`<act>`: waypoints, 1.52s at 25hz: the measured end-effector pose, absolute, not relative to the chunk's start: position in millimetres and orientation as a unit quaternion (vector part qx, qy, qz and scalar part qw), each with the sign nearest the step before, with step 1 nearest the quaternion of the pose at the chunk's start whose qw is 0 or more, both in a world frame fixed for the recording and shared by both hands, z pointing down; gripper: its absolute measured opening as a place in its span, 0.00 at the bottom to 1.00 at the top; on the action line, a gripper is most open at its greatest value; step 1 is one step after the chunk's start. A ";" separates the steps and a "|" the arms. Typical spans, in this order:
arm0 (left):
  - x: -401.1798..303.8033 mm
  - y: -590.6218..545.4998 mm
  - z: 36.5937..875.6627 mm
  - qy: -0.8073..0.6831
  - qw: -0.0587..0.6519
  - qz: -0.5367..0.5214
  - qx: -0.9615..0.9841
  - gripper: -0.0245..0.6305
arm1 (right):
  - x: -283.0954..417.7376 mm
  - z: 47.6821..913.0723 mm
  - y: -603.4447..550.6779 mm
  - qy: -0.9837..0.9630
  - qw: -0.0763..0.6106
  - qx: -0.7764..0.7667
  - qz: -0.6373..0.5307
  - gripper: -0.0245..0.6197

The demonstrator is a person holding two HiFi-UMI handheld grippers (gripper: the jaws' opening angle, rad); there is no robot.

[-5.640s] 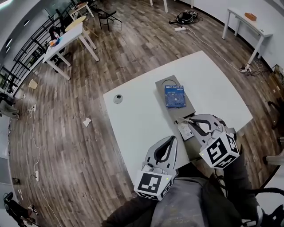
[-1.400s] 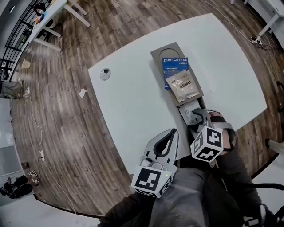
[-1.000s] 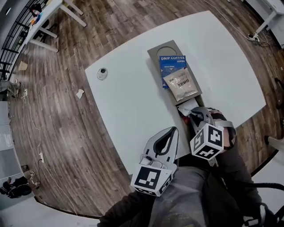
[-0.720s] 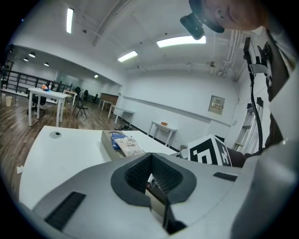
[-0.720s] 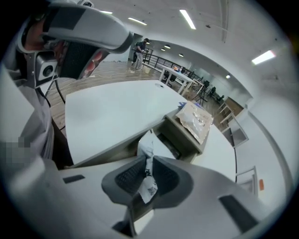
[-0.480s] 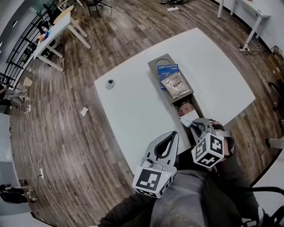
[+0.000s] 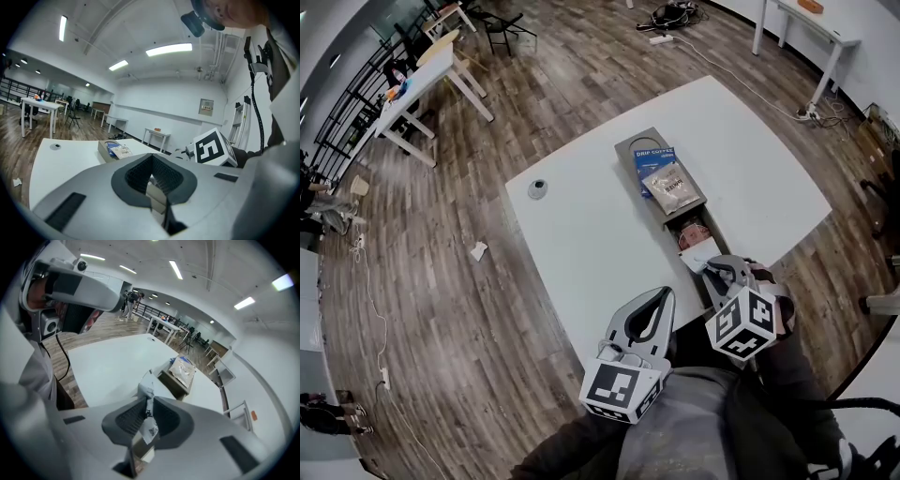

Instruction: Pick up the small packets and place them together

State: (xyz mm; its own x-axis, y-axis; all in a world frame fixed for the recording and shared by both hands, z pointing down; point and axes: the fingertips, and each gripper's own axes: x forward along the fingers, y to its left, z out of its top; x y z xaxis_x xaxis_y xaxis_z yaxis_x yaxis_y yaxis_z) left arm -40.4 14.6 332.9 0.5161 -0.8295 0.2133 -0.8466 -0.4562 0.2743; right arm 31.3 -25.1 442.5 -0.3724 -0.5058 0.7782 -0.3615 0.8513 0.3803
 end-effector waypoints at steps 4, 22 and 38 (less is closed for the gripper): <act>-50.2 8.1 333.6 -0.501 0.177 0.024 0.847 0.04 | 23.8 427.0 -44.8 -0.828 0.483 0.272 -0.086 0.12; -80.5 -97.3 363.9 -0.556 0.236 0.040 0.796 0.04 | -30.5 393.7 -211.8 -0.865 0.420 0.251 -0.106 0.12; -92.7 -123.7 414.4 -0.583 0.303 0.065 0.751 0.04 | -57.4 441.2 -245.4 -0.886 0.425 0.180 -0.043 0.20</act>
State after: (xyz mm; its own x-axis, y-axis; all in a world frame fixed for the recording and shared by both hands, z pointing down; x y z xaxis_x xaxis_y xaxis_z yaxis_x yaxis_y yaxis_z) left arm -92.7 -123.7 414.4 0.3107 -0.8368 0.4509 -0.9152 -0.1353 0.3797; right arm -57.4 -245.4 441.2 -0.5750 -0.3547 0.7373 -0.2820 0.9318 0.2284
